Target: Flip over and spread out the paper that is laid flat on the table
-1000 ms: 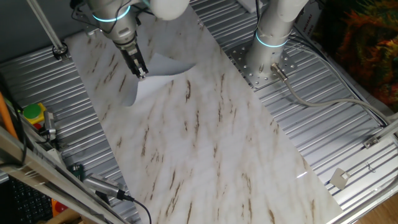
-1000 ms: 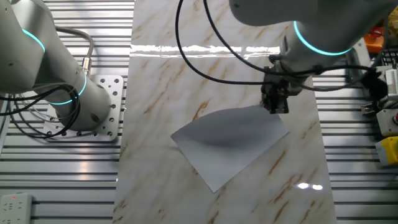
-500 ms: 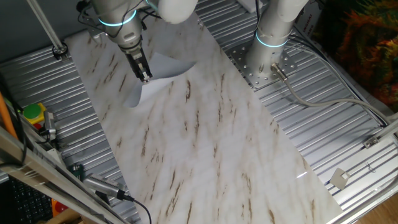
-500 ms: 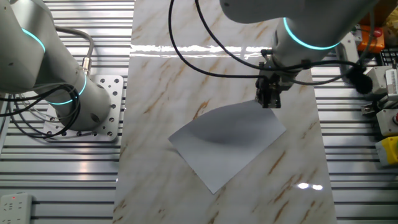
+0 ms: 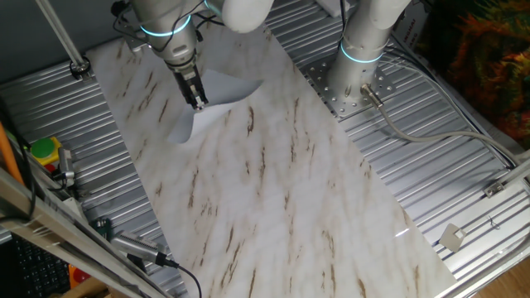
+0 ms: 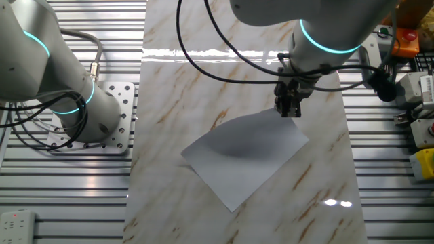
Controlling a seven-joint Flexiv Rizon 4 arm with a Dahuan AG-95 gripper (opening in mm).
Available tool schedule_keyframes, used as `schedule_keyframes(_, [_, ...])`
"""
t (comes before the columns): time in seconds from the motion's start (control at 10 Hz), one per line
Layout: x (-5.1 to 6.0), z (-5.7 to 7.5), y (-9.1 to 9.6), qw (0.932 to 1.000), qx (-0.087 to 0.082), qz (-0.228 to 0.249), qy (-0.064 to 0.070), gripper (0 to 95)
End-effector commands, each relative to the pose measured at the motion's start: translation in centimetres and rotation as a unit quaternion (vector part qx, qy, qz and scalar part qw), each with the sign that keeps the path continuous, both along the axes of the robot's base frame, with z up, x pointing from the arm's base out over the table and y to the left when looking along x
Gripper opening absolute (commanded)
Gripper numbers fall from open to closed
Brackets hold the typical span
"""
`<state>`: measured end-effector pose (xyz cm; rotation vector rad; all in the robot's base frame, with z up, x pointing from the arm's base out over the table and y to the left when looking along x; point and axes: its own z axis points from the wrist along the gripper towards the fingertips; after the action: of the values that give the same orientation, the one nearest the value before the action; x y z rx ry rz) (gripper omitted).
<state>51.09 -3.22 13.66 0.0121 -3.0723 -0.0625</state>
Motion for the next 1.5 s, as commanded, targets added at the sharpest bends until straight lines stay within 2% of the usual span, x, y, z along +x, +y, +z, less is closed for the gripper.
schedule_keyframes(0.1, [-0.3, 0.0, -0.04, 1.0, -0.003, 0.002, -0.006, 19.0])
schedule_keyframes(0.2, [-0.31, -0.01, -0.03, 1.0, -0.002, 0.001, -0.006, 19.0])
schedule_keyframes(0.3, [-0.38, -0.04, -0.04, 1.0, -0.002, 0.002, -0.007, 38.0])
schedule_keyframes(0.9, [-0.51, -0.08, -0.04, 1.0, -0.002, 0.004, -0.008, 38.0])
schedule_keyframes(1.1, [-0.45, -0.04, -0.02, 0.9998, -0.005, 0.012, -0.017, 38.0])
schedule_keyframes(1.5, [-0.45, -0.03, -0.01, 0.999, -0.02, 0.035, -0.02, 38.0])
